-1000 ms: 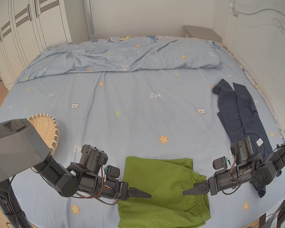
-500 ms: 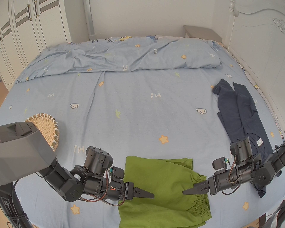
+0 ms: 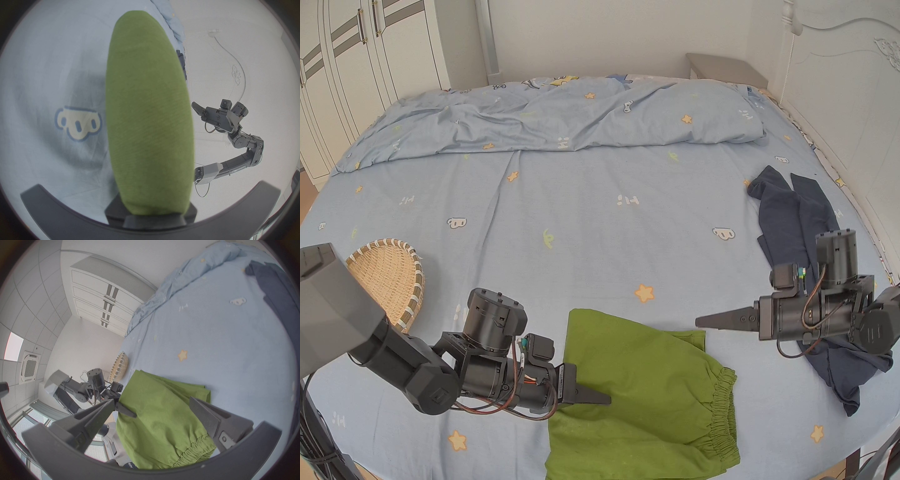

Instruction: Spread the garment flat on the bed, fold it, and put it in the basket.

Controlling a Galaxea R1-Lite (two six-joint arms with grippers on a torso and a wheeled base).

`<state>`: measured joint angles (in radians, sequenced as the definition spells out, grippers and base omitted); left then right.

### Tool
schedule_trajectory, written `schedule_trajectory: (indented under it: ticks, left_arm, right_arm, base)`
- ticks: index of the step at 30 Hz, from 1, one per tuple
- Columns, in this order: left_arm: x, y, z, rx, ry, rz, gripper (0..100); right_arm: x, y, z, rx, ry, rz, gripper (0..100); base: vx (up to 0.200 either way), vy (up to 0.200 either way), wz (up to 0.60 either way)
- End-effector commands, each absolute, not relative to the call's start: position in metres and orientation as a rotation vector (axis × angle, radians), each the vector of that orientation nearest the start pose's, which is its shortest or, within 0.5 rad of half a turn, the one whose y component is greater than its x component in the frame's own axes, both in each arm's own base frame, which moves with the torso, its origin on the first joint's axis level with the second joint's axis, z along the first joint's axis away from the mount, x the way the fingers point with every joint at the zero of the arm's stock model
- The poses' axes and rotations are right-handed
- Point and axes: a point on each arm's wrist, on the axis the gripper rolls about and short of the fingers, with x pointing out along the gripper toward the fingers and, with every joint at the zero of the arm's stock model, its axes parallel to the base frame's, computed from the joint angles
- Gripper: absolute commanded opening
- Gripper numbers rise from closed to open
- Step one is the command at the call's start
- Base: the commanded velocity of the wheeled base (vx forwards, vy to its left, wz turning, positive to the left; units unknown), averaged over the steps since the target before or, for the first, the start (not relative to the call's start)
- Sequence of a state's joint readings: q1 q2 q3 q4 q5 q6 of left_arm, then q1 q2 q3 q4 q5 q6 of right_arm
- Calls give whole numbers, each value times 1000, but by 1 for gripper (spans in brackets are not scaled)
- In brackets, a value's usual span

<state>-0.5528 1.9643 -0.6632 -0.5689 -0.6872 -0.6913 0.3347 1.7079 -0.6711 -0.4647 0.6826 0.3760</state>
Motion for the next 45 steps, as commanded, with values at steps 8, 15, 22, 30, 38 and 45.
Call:
schedule_trajectory:
  ticks: [8, 15, 22, 30, 38, 45]
  left_arm:
    - [273, -153, 133, -658, 1029, -840, 0]
    - [282, -146, 158, -612, 1034, -822, 0]
    - [284, -130, 179, -586, 1031, -793, 0]
    - [284, -130, 182, -576, 1024, -799, 0]
    - [283, -130, 182, -556, 1018, -813, 0]
    - [283, -131, 180, -553, 1021, -814, 0]
  right_arm:
    - [265, 86, 181, 464, 689, 824, 100]
    - [265, 85, 180, 466, 693, 822, 100]
    - [265, 86, 180, 465, 694, 823, 100]
    - [264, 88, 179, 464, 701, 829, 100]
    - [264, 88, 179, 463, 702, 828, 100]
    - [264, 88, 179, 461, 702, 830, 100]
  base:
    - [0, 0, 0]
    - [0, 0, 0]
    - [0, 143, 0]
    - [0, 200, 0]
    - [0, 200, 0]
    - [0, 200, 0]
